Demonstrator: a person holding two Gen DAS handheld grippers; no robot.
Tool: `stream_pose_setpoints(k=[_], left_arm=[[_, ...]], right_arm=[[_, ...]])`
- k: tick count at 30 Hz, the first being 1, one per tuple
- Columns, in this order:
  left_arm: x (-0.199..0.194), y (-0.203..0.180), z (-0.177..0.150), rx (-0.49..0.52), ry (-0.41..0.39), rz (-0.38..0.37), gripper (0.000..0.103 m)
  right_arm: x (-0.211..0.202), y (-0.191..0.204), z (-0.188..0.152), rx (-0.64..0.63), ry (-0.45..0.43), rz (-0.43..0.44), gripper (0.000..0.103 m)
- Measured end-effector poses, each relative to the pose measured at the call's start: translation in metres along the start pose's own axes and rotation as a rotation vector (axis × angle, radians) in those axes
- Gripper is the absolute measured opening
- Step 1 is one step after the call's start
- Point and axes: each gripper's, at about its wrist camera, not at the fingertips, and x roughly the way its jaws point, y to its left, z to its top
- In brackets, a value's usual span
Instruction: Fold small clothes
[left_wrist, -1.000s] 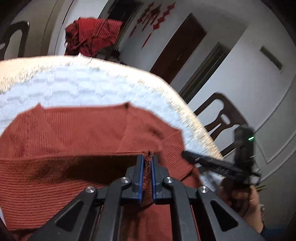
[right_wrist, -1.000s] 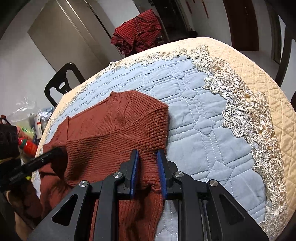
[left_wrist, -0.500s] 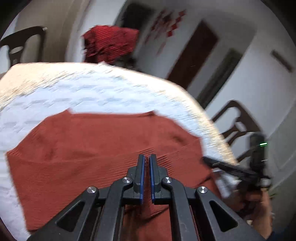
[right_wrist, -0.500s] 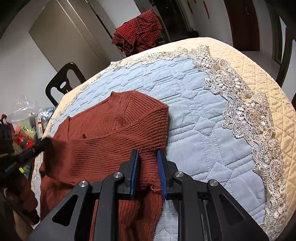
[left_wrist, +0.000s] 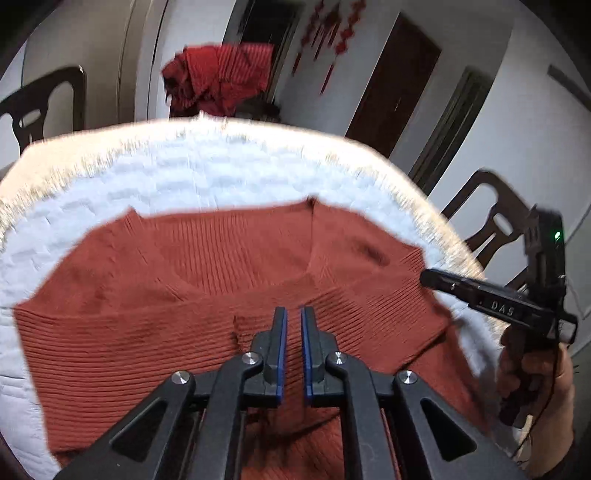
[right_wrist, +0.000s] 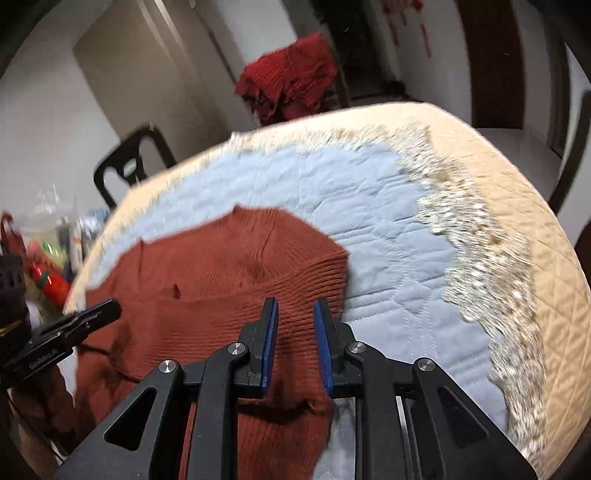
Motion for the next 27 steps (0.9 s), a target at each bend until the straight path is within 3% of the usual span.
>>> stream_pose_setpoints(k=[2, 6, 9, 13, 18, 20, 24, 27], left_arm=[[0.005, 0.004, -0.004, -0.012, 0.015, 0.006, 0.009], [-0.021, 0.001, -0.014, 0.008, -0.016, -0.004, 0.009], [-0.035, 0.002, -0.028, 0.038, -0.03, 0.017, 0.019], [-0.032, 0.015, -0.04, 0.009, 0.009, 0.041, 0.02], [-0.067, 0.021, -0.05, 0.006, -0.068, 0.065, 0.022], [-0.079, 0.034, -0.053, -0.017, -0.092, 0.088, 0.032], [-0.087, 0.07, -0.059, -0.103, -0.097, 0.18, 0.033], [-0.085, 0.091, -0.066, -0.165, -0.084, 0.174, 0.033]], right_arm=[[0.011, -0.001, 0.0, -0.002, 0.035, -0.027, 0.02], [-0.01, 0.01, -0.009, -0.052, -0.002, -0.026, 0.02], [-0.026, 0.022, -0.022, -0.109, -0.018, 0.005, 0.02], [-0.016, 0.023, -0.042, -0.158, 0.042, -0.02, 0.016], [-0.031, 0.025, -0.042, -0.141, 0.008, -0.014, 0.016], [-0.038, 0.028, -0.044, -0.149, -0.004, 0.014, 0.018], [-0.034, 0.025, -0.043, -0.146, -0.003, 0.012, 0.018], [-0.021, 0.017, -0.045, -0.118, 0.025, 0.008, 0.018]])
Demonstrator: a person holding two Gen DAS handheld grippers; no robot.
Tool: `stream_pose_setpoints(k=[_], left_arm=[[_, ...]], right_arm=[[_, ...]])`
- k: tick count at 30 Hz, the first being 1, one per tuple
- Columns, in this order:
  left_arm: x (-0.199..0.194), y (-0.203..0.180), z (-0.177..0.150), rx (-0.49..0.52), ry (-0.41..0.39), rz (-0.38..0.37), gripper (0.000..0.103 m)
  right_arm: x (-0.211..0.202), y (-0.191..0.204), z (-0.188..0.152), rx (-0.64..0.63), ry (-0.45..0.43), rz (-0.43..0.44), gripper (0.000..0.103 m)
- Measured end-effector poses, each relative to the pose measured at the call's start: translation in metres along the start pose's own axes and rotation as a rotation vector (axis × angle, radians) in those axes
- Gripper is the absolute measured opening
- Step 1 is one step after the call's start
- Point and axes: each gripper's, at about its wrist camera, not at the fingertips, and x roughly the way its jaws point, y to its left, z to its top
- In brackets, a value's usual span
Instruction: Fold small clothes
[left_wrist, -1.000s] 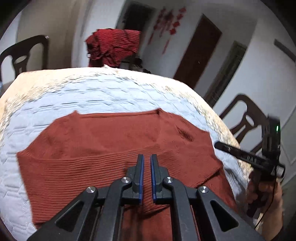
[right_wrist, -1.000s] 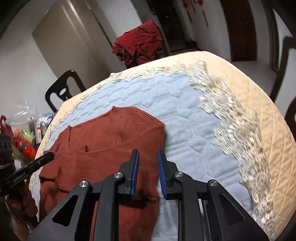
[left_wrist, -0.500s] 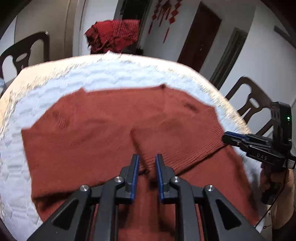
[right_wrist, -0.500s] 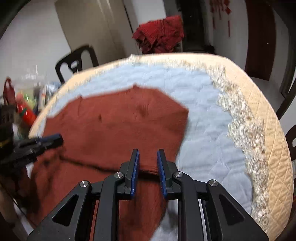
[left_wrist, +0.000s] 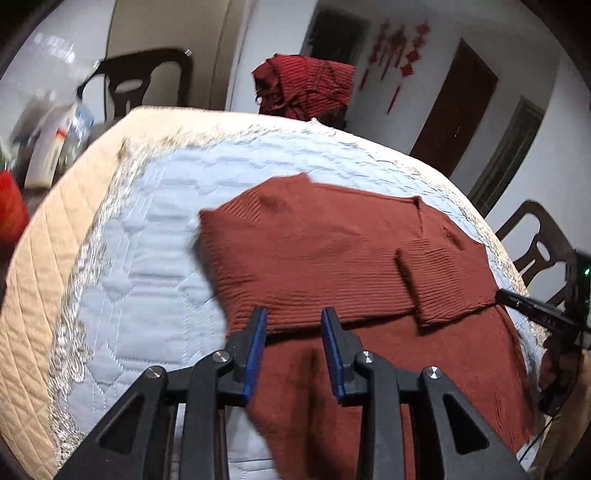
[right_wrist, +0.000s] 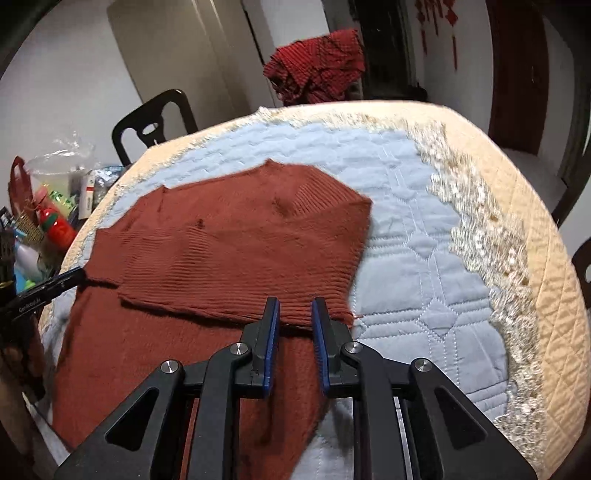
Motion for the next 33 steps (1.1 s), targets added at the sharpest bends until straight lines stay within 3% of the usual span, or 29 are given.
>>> stream_pose_setpoints(k=[10, 12, 18, 23, 33], left_arm=[[-0.016, 0.002, -0.007, 0.017, -0.044, -0.01, 0.033], [-0.016, 0.0, -0.003, 0.028, -0.053, -0.015, 0.038], [-0.014, -0.001, -0.006, 0.01, -0.019, -0.025, 0.038], [-0.04, -0.01, -0.015, 0.046, -0.038, -0.051, 0.041], [-0.069, -0.01, -0.051, 0.039, -0.031, -0.074, 0.045]], right_arm=[[-0.017, 0.003, -0.007, -0.001, -0.013, 0.017, 0.018], [-0.022, 0.005, -0.009, 0.001, -0.015, 0.036, 0.018], [-0.036, 0.015, -0.01, -0.013, -0.035, 0.063, 0.018], [-0.056, 0.019, -0.013, -0.038, -0.064, 0.069, 0.031], [-0.068, 0.017, -0.044, 0.011, -0.038, 0.103, 0.032]])
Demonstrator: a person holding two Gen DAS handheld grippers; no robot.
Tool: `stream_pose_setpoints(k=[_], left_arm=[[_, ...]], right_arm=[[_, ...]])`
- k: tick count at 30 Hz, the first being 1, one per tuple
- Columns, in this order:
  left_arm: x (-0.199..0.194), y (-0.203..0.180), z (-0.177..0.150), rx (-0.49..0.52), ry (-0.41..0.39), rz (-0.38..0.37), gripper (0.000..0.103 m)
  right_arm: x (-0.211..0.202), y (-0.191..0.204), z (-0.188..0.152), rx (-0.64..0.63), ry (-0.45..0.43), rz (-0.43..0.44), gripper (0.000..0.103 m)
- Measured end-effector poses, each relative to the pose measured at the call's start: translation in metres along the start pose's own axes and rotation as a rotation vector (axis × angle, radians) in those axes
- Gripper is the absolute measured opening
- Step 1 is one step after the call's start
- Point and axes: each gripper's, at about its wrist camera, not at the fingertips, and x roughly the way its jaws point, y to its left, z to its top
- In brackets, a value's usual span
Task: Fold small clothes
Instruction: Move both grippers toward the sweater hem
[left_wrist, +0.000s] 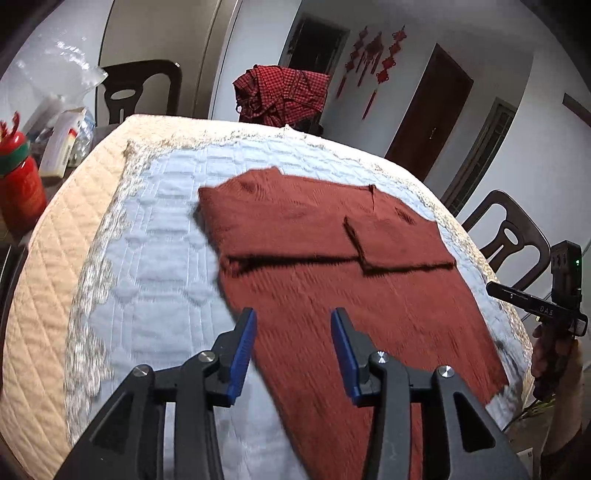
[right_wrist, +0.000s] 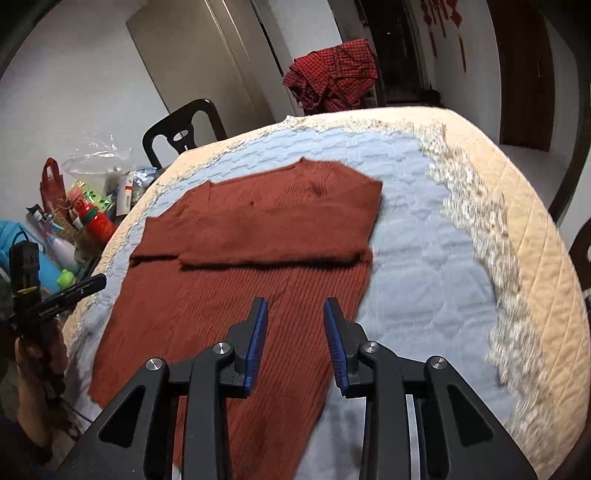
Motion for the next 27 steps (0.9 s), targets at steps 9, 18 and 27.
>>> stream_pose_setpoints(k=[9, 18, 27], left_arm=[[-0.007, 0.005, -0.043, -0.088, 0.046, -0.04, 0.045], [-0.017, -0.005, -0.071, -0.14, 0.067, -0.084, 0.047], [-0.025, -0.016, -0.09, -0.186, 0.091, -0.178, 0.053]], right_arm=[[-0.005, -0.003, -0.046, 0.063, 0.063, 0.02, 0.032], [-0.013, 0.0, -0.076, 0.119, 0.078, 0.079, 0.033], [-0.024, 0.004, -0.101, 0.172, 0.102, 0.206, 0.033]])
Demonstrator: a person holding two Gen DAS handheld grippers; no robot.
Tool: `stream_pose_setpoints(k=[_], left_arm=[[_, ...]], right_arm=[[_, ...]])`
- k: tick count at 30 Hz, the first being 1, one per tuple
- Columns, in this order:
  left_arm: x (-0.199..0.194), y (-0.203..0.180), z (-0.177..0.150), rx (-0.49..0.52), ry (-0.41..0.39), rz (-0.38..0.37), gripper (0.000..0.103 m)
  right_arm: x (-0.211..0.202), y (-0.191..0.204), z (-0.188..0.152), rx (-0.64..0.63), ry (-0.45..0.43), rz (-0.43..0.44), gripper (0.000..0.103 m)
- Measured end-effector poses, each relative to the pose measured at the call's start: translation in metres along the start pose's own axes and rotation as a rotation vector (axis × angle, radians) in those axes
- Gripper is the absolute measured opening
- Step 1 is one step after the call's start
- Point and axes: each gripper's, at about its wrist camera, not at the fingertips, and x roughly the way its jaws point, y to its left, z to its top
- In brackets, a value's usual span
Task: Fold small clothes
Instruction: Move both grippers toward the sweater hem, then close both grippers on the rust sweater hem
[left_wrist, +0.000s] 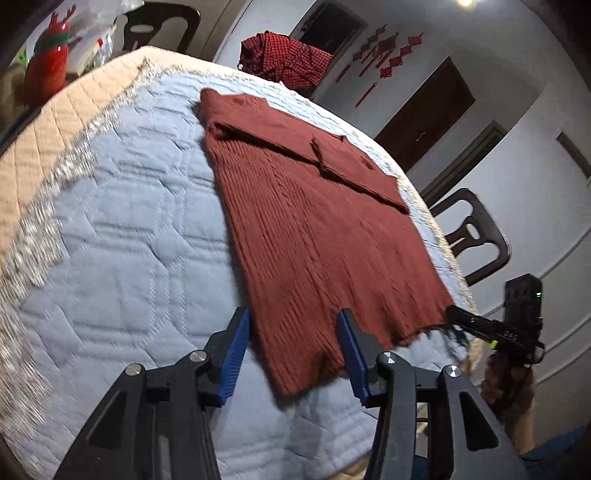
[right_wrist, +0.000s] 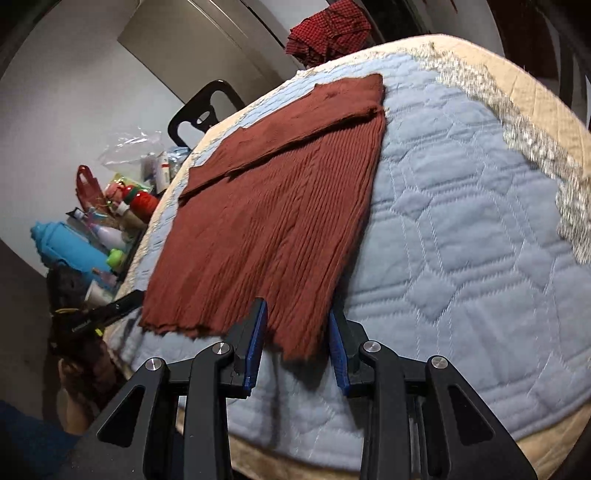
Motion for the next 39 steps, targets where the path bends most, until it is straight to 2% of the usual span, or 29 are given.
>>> stream_pose_setpoints(k=[3, 8, 11, 12, 13, 14, 16, 17, 23, 27, 34, 39], left_arm=[[0.003, -0.004, -0.002, 0.01, -0.006, -0.012, 0.055], [0.009, 0.0, 0.001, -0.034, -0.011, -0.075, 0.054], [0.011, -0.006, 0.001, -0.014, -0.017, -0.06, 0.052], [0.012, -0.009, 0.001, 0.001, -0.02, -0.044, 0.047], [0.013, -0.012, 0.0, 0.018, -0.018, -0.029, 0.03], [0.015, -0.014, 0.0, 0.026, -0.012, -0.02, 0.018], [0.017, -0.015, 0.0, 0.028, -0.009, -0.016, 0.012], [0.015, -0.015, 0.0, 0.03, -0.016, -0.014, 0.009], [-0.01, -0.011, 0.006, 0.002, -0.101, -0.054, 0.008], [-0.025, -0.006, 0.01, -0.023, -0.154, -0.081, 0.008], [-0.027, -0.001, 0.018, -0.042, -0.174, -0.09, 0.008], [-0.036, -0.007, 0.042, -0.018, -0.237, -0.12, 0.008]], right_arm=[[0.0, 0.002, -0.002, -0.006, 0.016, 0.024, 0.033], [0.006, 0.001, 0.004, 0.012, 0.009, 0.043, 0.033], [0.011, 0.003, 0.009, 0.012, 0.001, 0.041, 0.031], [0.013, 0.005, 0.009, 0.002, -0.003, 0.031, 0.025], [0.014, 0.007, 0.009, -0.005, -0.001, 0.023, 0.018], [0.016, 0.007, 0.009, -0.009, 0.003, 0.017, 0.016], [0.016, 0.007, 0.008, -0.007, -0.002, 0.008, 0.007], [0.014, 0.006, 0.008, -0.005, -0.008, 0.005, 0.006], [-0.015, 0.006, 0.007, -0.004, -0.087, 0.038, 0.005], [-0.032, 0.005, 0.009, 0.004, -0.148, 0.088, 0.004], [-0.027, -0.002, 0.015, 0.025, -0.153, 0.106, 0.004], [-0.034, 0.005, 0.035, -0.006, -0.202, 0.138, 0.004]])
